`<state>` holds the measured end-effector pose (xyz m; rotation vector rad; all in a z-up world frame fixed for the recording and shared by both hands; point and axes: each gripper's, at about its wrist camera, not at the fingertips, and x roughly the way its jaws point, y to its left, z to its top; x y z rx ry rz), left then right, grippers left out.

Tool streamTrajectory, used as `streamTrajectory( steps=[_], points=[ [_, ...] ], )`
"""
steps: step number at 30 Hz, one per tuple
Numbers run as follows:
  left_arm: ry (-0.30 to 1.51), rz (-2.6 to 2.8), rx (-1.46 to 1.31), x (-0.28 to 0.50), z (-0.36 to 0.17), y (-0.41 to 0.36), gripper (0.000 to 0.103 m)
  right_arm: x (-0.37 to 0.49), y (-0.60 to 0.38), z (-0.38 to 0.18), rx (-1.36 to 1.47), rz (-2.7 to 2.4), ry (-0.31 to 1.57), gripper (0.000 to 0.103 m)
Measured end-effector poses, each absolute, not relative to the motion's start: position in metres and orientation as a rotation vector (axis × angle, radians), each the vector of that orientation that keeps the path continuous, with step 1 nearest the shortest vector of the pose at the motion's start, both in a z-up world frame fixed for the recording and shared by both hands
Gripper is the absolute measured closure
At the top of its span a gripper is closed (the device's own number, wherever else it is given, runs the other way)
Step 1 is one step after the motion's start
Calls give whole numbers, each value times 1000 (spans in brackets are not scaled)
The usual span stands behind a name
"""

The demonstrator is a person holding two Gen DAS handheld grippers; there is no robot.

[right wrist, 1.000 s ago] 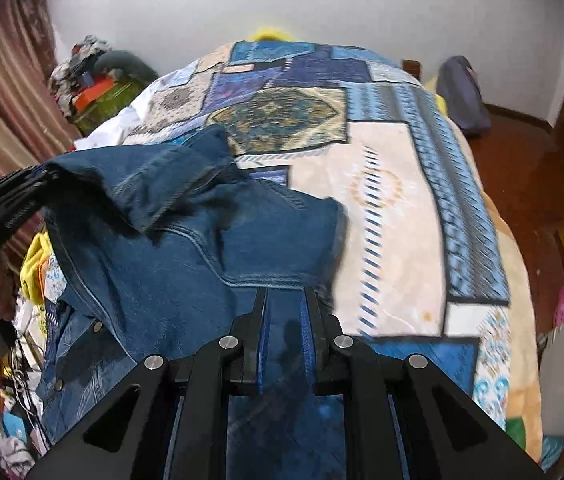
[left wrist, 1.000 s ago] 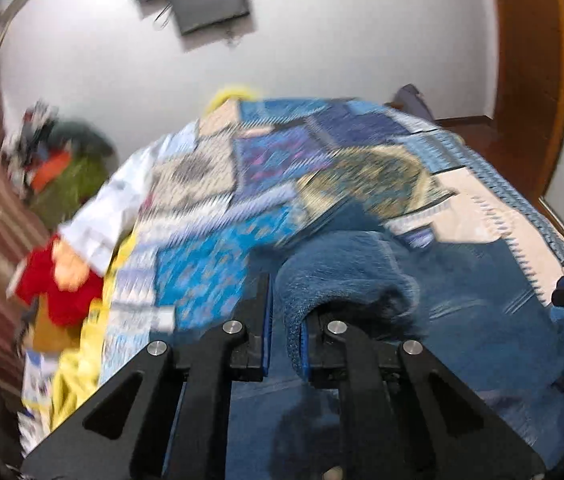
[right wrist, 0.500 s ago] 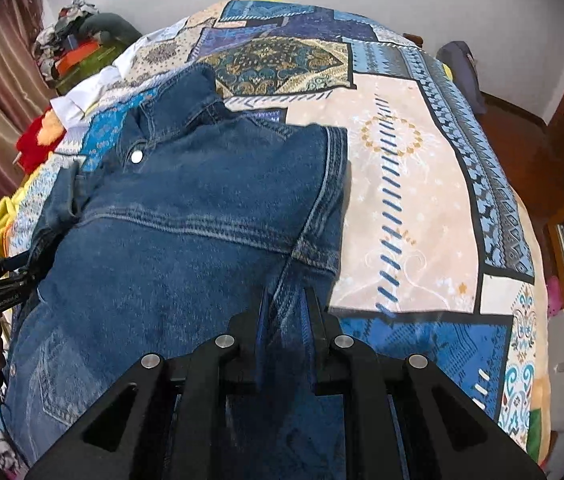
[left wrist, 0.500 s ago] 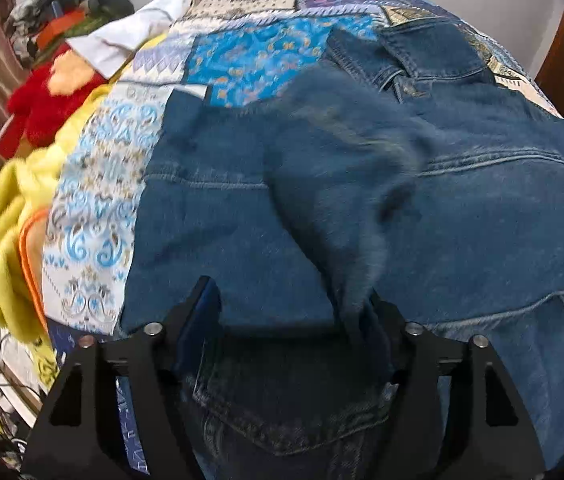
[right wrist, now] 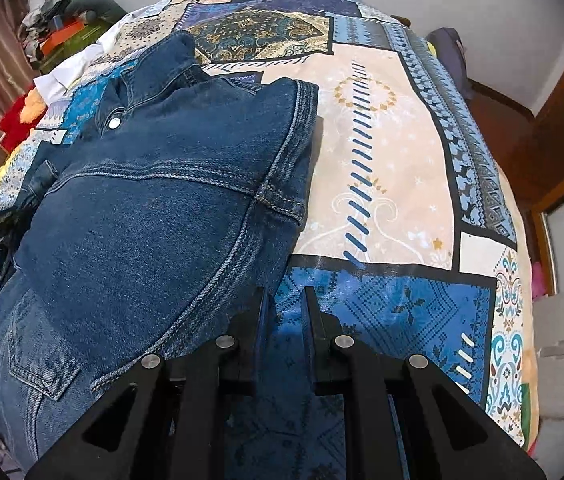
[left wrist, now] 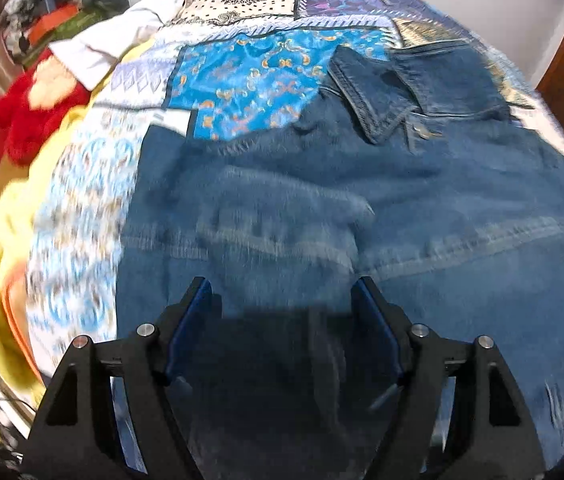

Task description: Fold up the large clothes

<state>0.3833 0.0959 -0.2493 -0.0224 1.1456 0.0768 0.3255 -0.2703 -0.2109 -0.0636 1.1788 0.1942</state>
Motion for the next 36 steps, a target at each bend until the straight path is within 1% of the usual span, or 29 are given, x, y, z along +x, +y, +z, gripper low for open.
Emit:
streamTrajectory(
  steps=[2, 3, 5, 6, 9, 11, 15, 17, 19, 20, 24, 26, 29, 31, 32, 33, 36],
  points=[
    [1149, 114, 11, 398, -255, 93, 30, 324, -269, -211, -70, 192, 1173, 92],
    [1141, 123, 24, 402, -255, 92, 40, 324, -269, -210, -72, 193, 1174, 92],
    [1121, 135, 76, 405, -252, 87, 54, 326, -271, -206, -53, 201, 1190, 92],
    [1098, 143, 108, 402, -249, 85, 59, 328, -272, -203, -33, 205, 1196, 92],
    [1053, 140, 139, 392, -241, 87, 65, 336, -276, -185, 52, 225, 1165, 92],
    [1039, 140, 99, 382, -233, 98, 66, 342, -273, -172, 75, 251, 1135, 92],
    [1017, 136, -22, 362, -220, 131, 66, 352, -250, -159, 44, 281, 1079, 92],
    [1008, 160, -8, 352, -219, 142, 65, 355, -240, -163, 7, 273, 1071, 92],
    [1028, 153, 0, 342, -226, 149, 62, 356, -226, -179, -74, 273, 1098, 92],
    [1044, 153, 5, 339, -231, 150, 58, 357, -220, -190, -124, 262, 1113, 92],
    [1101, 167, 34, 326, -254, 156, 50, 344, -217, -196, -222, 222, 1036, 92],
    [1098, 175, 5, 320, -257, 161, 40, 341, -217, -198, -263, 192, 1035, 92],
    [1090, 184, -60, 311, -257, 171, 32, 340, -222, -198, -266, 183, 1040, 90],
    [1101, 185, -76, 304, -256, 175, 30, 339, -224, -197, -292, 148, 1031, 72],
    [1111, 192, -64, 301, -256, 175, 30, 340, -225, -197, -321, 111, 1019, 48],
    [1127, 203, -35, 297, -257, 176, 30, 339, -227, -197, -346, 79, 1001, 35],
    [1153, 196, -14, 284, -257, 179, 30, 339, -244, -196, -238, 127, 1033, 34]
  ],
)
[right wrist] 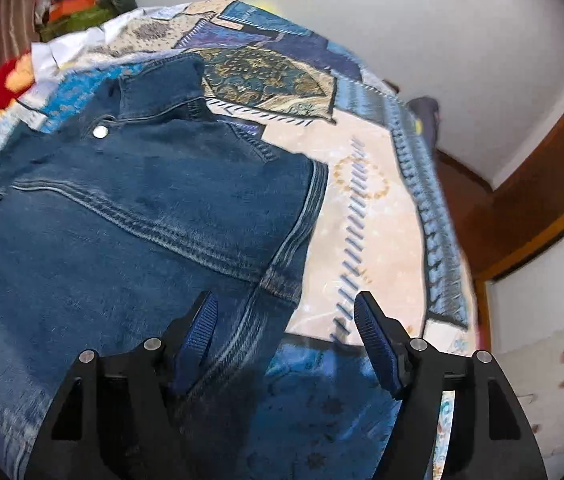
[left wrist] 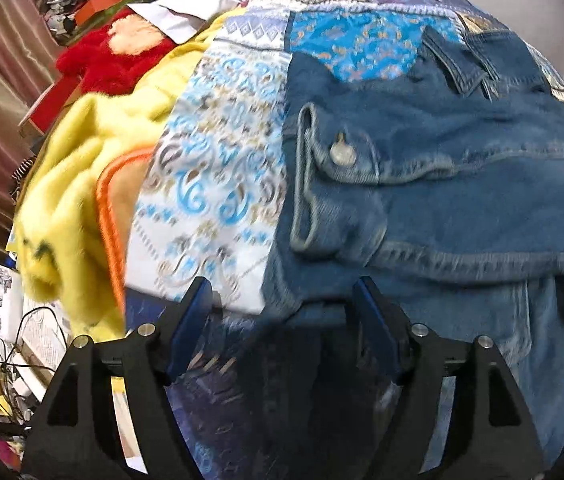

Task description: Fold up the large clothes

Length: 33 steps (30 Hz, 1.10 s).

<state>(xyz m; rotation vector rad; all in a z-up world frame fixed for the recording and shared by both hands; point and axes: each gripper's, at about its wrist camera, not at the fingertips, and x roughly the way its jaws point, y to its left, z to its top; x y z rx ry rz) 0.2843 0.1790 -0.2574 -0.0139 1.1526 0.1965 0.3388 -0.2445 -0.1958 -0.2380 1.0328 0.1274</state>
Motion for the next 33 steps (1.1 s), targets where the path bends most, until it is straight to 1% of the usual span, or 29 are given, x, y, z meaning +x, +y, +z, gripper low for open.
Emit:
streamTrajectory(
  steps=[2, 6, 9, 11, 14, 20, 21, 25, 26, 27, 28, 29, 30, 31, 32, 33],
  points=[
    [1164, 197, -47, 279, -252, 188, 30, 340, -255, -195, -167, 150, 1063, 34],
    [1098, 209, -91, 282, -222, 204, 29, 345, -268, -187, -78, 177, 1088, 34],
    [1038, 200, -139, 298, -198, 213, 25, 356, -276, -178, 27, 215, 1094, 34],
    [1020, 176, -165, 318, -189, 216, 25, 364, -281, -174, 96, 231, 1089, 34],
    [1044, 112, -206, 354, -193, 217, 25, 381, -287, -171, 188, 259, 1090, 34],
    [1186, 69, -258, 425, -242, 221, 25, 422, -293, -190, 295, 256, 1145, 34],
    [1199, 59, -258, 432, -247, 221, 28, 428, -292, -195, 307, 257, 1157, 34],
    [1199, 21, -222, 457, -257, 214, 28, 446, -283, -212, 312, 305, 1174, 35],
    [1197, 9, -197, 464, -259, 209, 28, 449, -280, -215, 318, 315, 1168, 37],
    [1196, 8, -182, 467, -261, 207, 29, 452, -278, -218, 329, 321, 1166, 43],
    [1193, 3, -164, 470, -263, 204, 32, 456, -274, -223, 349, 332, 1172, 47],
    [1200, 10, -140, 475, -267, 200, 44, 458, -271, -227, 360, 330, 1181, 50],
    [1213, 39, -119, 479, -273, 199, 54, 461, -267, -230, 357, 319, 1182, 57],
    [1217, 79, -102, 482, -276, 198, 61, 462, -263, -230, 331, 312, 1182, 62],
    [1218, 109, -94, 484, -278, 197, 69, 464, -259, -230, 307, 308, 1185, 73],
    [1217, 118, -92, 484, -278, 196, 73, 466, -256, -228, 302, 308, 1183, 80]
  ],
)
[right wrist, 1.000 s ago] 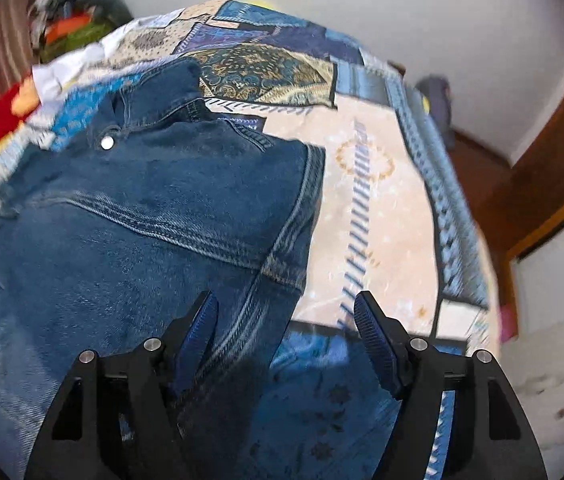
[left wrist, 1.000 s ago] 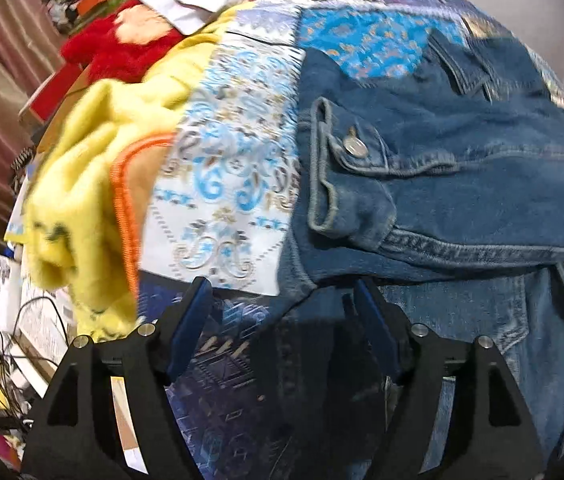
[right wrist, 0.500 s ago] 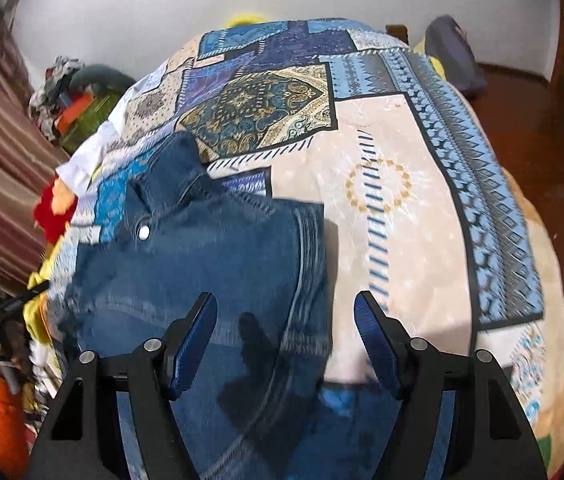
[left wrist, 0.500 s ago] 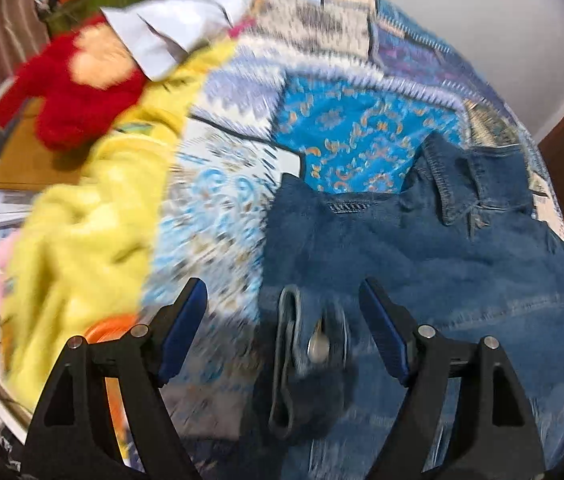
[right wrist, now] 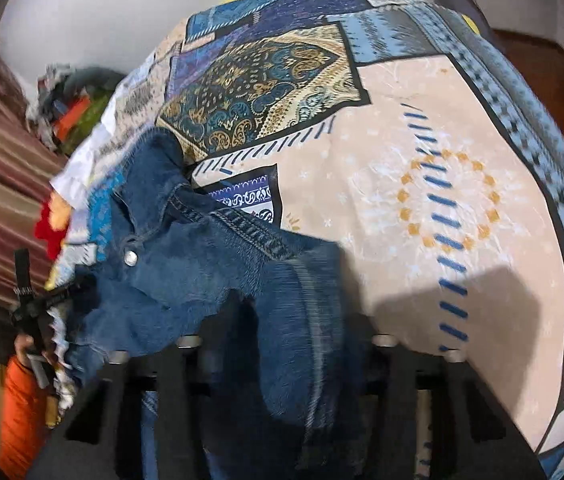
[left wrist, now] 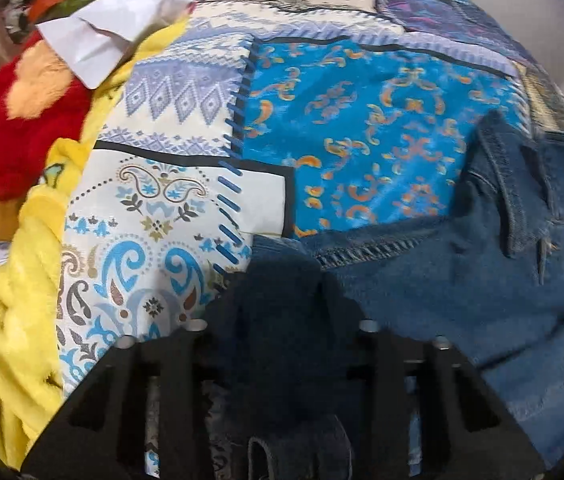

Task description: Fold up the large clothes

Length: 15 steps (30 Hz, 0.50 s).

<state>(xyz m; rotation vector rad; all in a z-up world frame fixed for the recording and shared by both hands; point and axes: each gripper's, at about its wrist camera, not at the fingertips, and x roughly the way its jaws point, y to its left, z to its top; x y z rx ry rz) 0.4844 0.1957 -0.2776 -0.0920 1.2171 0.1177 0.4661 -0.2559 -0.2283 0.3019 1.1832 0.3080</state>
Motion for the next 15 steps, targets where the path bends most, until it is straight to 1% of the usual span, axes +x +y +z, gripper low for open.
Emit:
streamTrajectory(
  steps=[1, 2, 3, 5, 8, 10, 15],
  points=[
    [1212, 126, -86, 485, -277, 194, 76, 468, -256, -227, 307, 311, 1178, 82],
    [1205, 127, -68, 484, -275, 190, 85, 470, -254, -224, 304, 309, 1173, 84],
    [1198, 130, -54, 483, -273, 188, 90, 472, -253, -222, 297, 308, 1168, 86],
    [1154, 158, -16, 477, -260, 183, 90, 475, -248, -215, 256, 311, 1148, 88],
    [1064, 174, -33, 466, -228, 188, 91, 484, -235, -195, 172, 317, 1096, 91],
    [1017, 173, -37, 461, -209, 192, 91, 494, -223, -180, 134, 331, 1054, 92],
    [948, 199, -42, 463, -175, 208, 91, 524, -186, -166, 31, 355, 1003, 92]
  ],
)
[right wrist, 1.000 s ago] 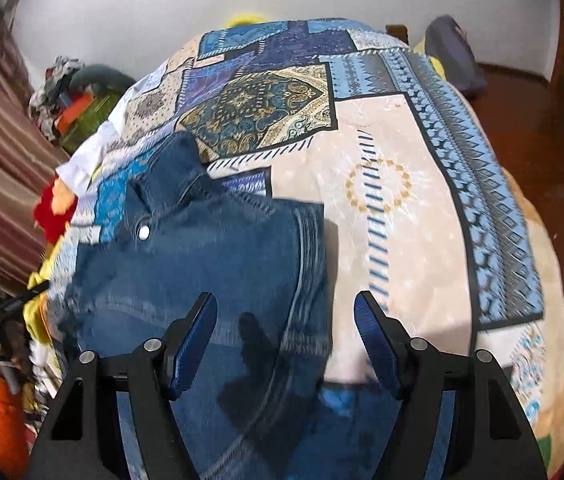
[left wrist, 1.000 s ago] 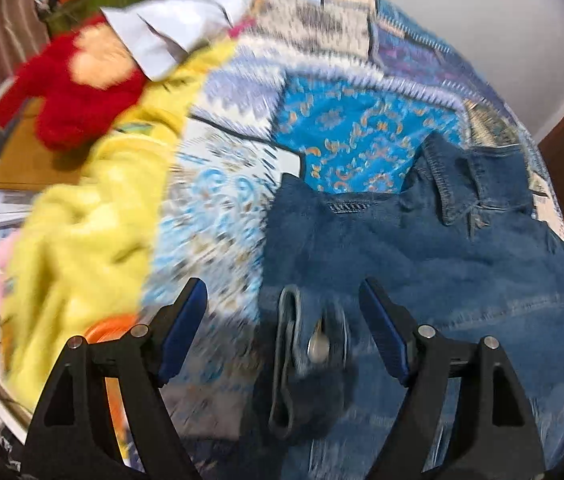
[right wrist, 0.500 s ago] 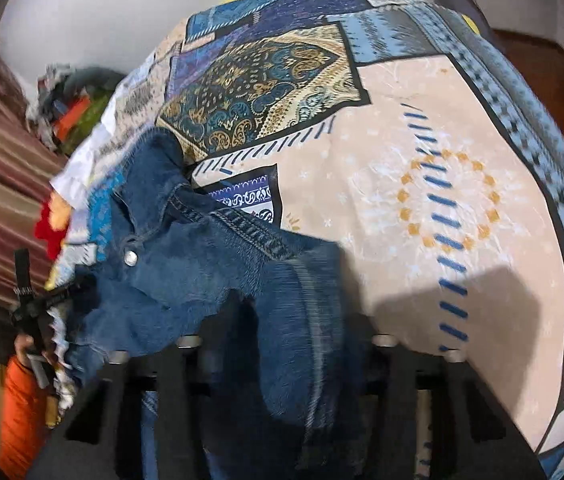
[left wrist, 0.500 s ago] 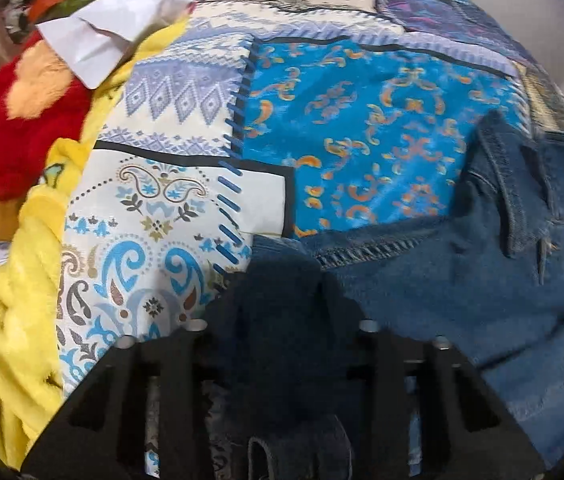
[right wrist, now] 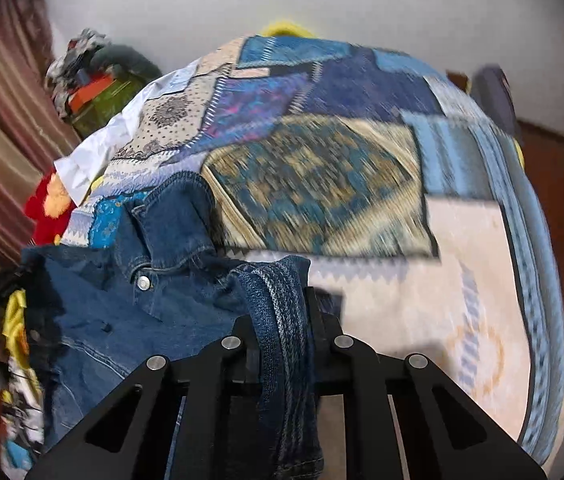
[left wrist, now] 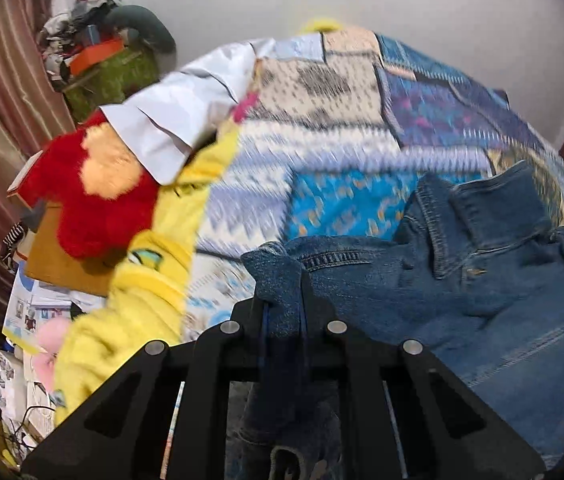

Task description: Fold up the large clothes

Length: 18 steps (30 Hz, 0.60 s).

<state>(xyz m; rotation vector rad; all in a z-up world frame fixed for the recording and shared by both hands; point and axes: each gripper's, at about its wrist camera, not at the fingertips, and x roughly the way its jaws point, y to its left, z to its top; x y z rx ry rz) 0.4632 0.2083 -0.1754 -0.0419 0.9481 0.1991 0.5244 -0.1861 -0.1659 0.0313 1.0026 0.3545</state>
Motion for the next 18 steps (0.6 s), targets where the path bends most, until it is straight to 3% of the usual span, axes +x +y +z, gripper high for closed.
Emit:
streamTrajectory(
  steps=[8, 10, 13, 16, 18],
  points=[
    [1012, 303, -13, 487, -205, 248, 90, 578, -140, -191, -32, 303, 1014, 91],
    [1031, 319, 3, 489, -218, 254, 87, 585, -134, -204, -105, 259, 1036, 91],
    [1072, 343, 12, 494, -240, 262, 75, 587, -133, -224, -168, 233, 1062, 88],
    [1089, 345, -29, 495, -253, 270, 68, 581, -138, -228, -221, 207, 1020, 70],
    [1075, 337, -66, 493, -254, 275, 67, 577, -139, -230, -278, 188, 998, 46]
  ],
)
